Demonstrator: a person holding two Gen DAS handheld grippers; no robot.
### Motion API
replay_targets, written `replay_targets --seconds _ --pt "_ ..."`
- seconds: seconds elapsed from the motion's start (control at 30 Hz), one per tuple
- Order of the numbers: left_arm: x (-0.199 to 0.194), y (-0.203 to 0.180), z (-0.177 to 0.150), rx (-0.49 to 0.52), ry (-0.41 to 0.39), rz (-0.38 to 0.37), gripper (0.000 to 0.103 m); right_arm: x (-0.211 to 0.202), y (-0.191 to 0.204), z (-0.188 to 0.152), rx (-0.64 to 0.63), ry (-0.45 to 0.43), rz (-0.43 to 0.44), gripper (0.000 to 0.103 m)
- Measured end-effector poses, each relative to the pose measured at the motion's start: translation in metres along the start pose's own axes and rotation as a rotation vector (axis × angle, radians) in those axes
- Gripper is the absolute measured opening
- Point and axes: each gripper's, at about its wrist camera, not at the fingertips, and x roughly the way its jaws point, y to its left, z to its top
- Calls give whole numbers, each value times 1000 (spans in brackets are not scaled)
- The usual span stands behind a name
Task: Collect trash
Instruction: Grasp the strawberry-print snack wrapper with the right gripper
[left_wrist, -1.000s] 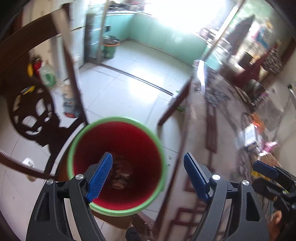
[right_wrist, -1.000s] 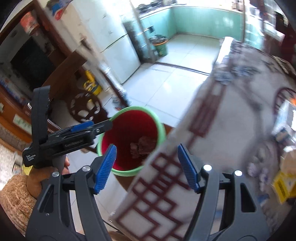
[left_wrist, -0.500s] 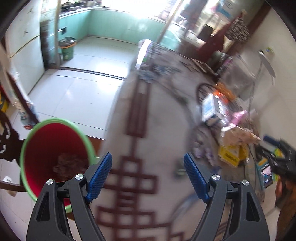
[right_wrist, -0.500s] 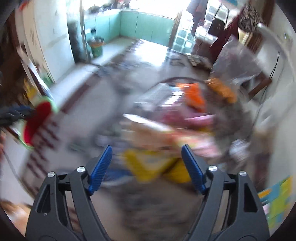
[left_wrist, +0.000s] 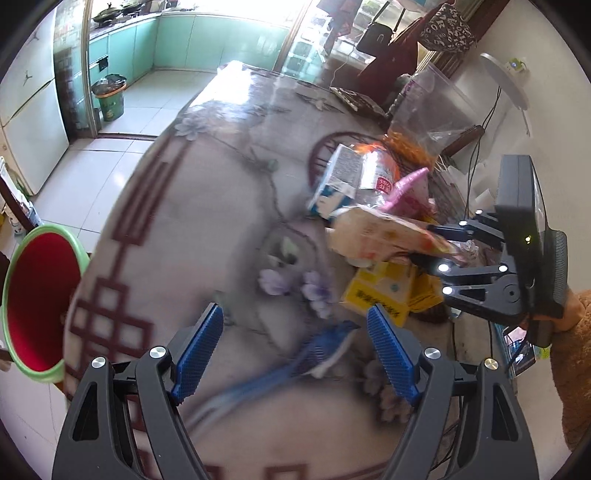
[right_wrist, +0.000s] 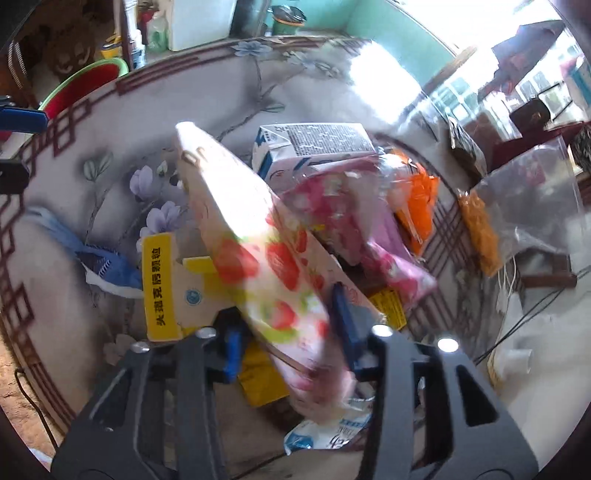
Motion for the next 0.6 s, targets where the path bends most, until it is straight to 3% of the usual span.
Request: replay_targets --seconds 0.13,0.33,0.5,0.57,0.6 --pt "7 -27 3 40 6 7 77 -18 -19 -7 95 -101 73 30" --pt "37 -73 17 148 50 -2 78 -63 -66 -49 439 -275 183 28" --pt "83 -115 26 256 124 -7 78 -72 -88 -94 742 -330 248 28" --pt "96 -124 27 274 153 -17 74 -73 -88 -106 787 -337 276 28" --pt "102 -129 27 292 172 -18 63 -74 -88 -110 801 -337 280 29"
